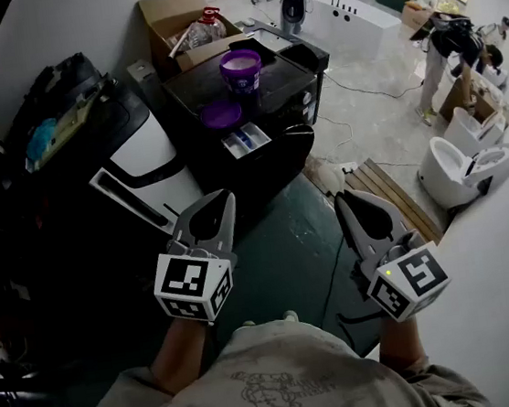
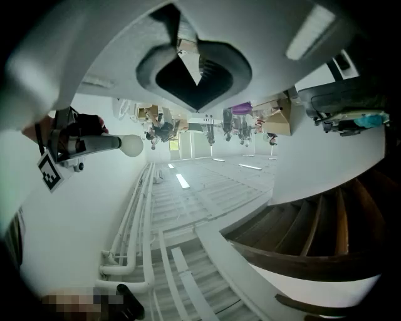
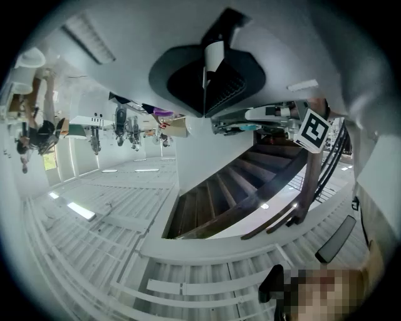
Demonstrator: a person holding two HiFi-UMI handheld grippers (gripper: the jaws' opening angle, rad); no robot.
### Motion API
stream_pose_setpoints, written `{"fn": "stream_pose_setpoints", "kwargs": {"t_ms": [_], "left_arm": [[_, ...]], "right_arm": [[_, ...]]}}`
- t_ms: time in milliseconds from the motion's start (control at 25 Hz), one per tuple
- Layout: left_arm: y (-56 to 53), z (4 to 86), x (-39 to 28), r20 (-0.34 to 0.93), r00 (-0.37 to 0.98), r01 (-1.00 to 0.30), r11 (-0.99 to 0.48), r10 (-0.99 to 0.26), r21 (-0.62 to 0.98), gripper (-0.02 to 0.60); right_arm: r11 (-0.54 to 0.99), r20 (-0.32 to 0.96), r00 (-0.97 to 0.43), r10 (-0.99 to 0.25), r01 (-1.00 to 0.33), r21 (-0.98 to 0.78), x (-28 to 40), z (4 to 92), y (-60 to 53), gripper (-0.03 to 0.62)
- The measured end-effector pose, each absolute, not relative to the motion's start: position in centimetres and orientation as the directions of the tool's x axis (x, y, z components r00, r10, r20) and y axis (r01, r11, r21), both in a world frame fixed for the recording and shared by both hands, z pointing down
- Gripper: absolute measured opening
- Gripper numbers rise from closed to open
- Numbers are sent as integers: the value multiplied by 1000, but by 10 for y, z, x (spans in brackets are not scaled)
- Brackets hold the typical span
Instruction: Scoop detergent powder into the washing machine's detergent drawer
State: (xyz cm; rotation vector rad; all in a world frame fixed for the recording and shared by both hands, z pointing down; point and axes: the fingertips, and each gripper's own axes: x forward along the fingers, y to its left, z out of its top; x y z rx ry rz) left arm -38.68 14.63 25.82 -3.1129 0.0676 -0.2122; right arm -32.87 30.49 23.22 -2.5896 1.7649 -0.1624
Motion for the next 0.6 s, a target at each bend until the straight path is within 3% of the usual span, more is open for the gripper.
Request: {"fn": "stream_pose_setpoints", "kwargs": {"t_ms": [600], "left_arm": [[168,242,-363,105,994,-33,-999,-34,-5,0]], "right_arm": [[-347,111,341,-933,-937,-38,-313,243,336,35]]}}
